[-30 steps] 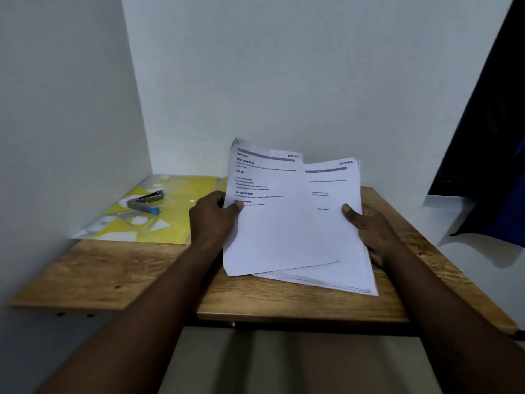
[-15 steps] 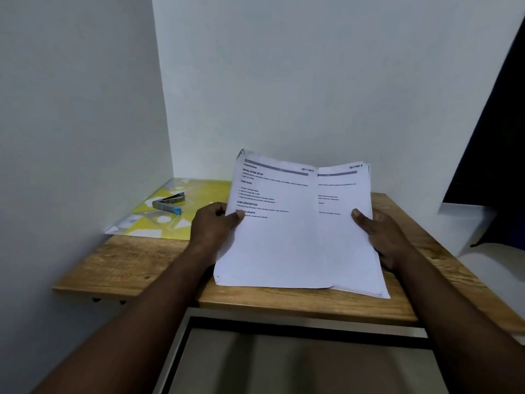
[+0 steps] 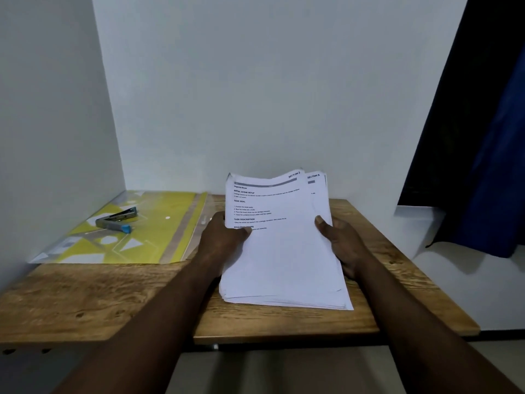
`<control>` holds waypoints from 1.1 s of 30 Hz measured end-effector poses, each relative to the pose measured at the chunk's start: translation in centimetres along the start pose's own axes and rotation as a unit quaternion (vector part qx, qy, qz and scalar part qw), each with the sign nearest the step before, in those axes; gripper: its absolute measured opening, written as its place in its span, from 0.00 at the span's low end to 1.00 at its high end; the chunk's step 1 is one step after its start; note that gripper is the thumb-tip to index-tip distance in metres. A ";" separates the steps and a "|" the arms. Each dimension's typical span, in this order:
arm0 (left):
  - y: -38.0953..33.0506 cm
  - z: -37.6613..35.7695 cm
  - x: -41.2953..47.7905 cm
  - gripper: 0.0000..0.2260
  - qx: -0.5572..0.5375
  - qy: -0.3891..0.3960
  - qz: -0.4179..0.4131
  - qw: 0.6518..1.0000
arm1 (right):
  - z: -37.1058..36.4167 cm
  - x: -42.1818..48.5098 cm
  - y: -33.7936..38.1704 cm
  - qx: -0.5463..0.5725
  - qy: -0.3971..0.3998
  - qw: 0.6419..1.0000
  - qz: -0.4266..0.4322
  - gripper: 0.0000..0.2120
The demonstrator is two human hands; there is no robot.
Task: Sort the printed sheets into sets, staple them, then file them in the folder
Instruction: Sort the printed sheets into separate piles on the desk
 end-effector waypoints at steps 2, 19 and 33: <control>0.2 -0.2 0.4 0.16 -0.033 0.026 0.007 0.999 | -0.1 0.0 0.0 -0.001 0.000 1.000 -0.003 0.18; 0.0 -0.8 -0.5 0.24 -0.109 0.063 -0.020 0.992 | -1.4 -1.1 1.3 -0.019 -0.002 1.000 0.009 0.20; 0.0 -0.2 -0.8 0.23 -0.127 0.040 -0.024 0.991 | -0.9 -0.4 0.6 0.020 -0.033 0.999 -0.012 0.15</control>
Point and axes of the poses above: each hand's wrist, its own x-axis towards the middle knuckle, its own z-axis out of the back of the hand, y = z × x, the point moved 4 cm from there along x, towards the middle knuckle, and after that the axes turned 6 degrees about -x, right-handed, at the moved point
